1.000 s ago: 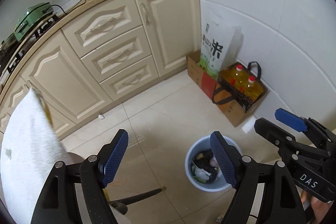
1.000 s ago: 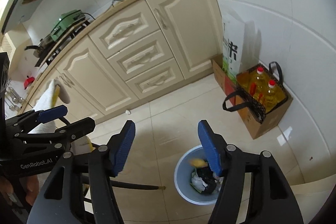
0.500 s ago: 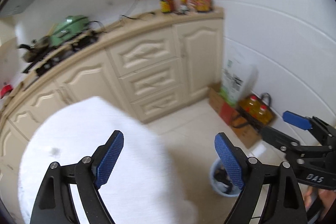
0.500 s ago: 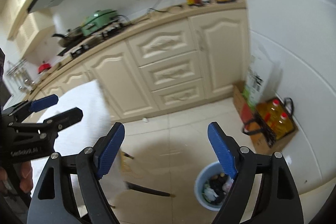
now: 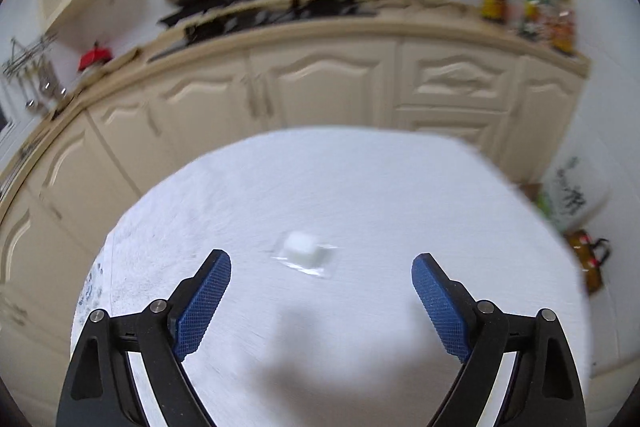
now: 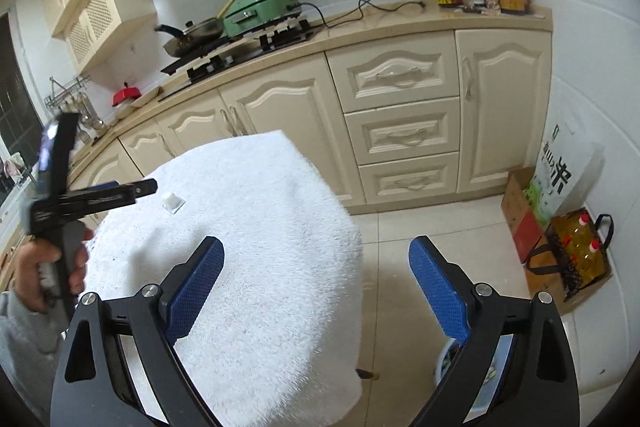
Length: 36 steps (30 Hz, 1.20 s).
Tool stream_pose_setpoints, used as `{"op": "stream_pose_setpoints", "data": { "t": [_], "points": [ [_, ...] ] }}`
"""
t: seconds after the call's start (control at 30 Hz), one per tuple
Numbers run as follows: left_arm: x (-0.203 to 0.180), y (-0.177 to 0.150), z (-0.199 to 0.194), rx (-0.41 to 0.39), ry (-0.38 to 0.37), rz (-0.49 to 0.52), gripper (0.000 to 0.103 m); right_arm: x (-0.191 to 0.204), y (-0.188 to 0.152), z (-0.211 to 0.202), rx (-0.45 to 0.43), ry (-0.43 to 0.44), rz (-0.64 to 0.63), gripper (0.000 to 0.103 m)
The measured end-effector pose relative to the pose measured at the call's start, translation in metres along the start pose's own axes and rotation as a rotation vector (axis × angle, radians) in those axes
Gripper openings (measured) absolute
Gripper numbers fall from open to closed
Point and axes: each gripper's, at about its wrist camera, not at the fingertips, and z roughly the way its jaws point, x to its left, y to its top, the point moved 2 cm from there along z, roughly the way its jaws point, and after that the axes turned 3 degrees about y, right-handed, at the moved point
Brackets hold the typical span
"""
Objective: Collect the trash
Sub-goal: 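Move both tools back over the table toward the white packet, then grasp the white packet with the left tool, then carry the packet over the bin with the left tool while the right tool lifts a carton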
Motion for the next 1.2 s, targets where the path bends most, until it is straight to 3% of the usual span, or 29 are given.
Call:
{"op": "stream_pose_setpoints", "data": {
  "t": [0.07,0.17,0.33,0.53,0.6,0.73,0.9,1.07,1.2],
  "points": [
    [0.014,-0.003,0.025,0.044,-0.011,-0.025,0.068,-0.001,-0.003,0.007,0.014,-0.007,0.006,0.095],
    [0.02,-0.009,0.055,0.11,-0.043,-0.057,0.06,-0.006,-0.007,0.014,0.031,-0.021,0.018,0.095],
    [0.023,-0.01,0.07,0.08,-0.071,-0.059,0.058,-0.021,-0.013,0.018,0.047,-0.041,0.041,0.095],
    [0.017,-0.003,0.08,0.067,-0.085,-0.029,0.038,-0.049,-0.026,0.011,0.047,-0.06,0.095,0.095],
    [0.009,0.002,0.076,0.089,-0.085,-0.022,0.038,-0.06,-0.031,0.005,0.039,-0.069,0.115,0.095],
    [-0.006,-0.001,0.044,0.061,-0.115,-0.007,0.038,-0.094,-0.05,-0.013,0.028,-0.101,0.168,0.095],
    [-0.051,-0.003,-0.031,-0.029,-0.181,0.045,0.038,-0.143,-0.085,-0.039,0.032,-0.171,0.219,0.095],
    [-0.135,-0.024,-0.112,-0.118,-0.334,0.154,0.038,-0.207,-0.145,-0.066,0.057,-0.267,0.301,0.095],
    [-0.197,-0.055,-0.142,-0.115,-0.467,0.208,0.038,-0.257,-0.208,-0.07,0.117,-0.341,0.372,0.095]
  ]
}}
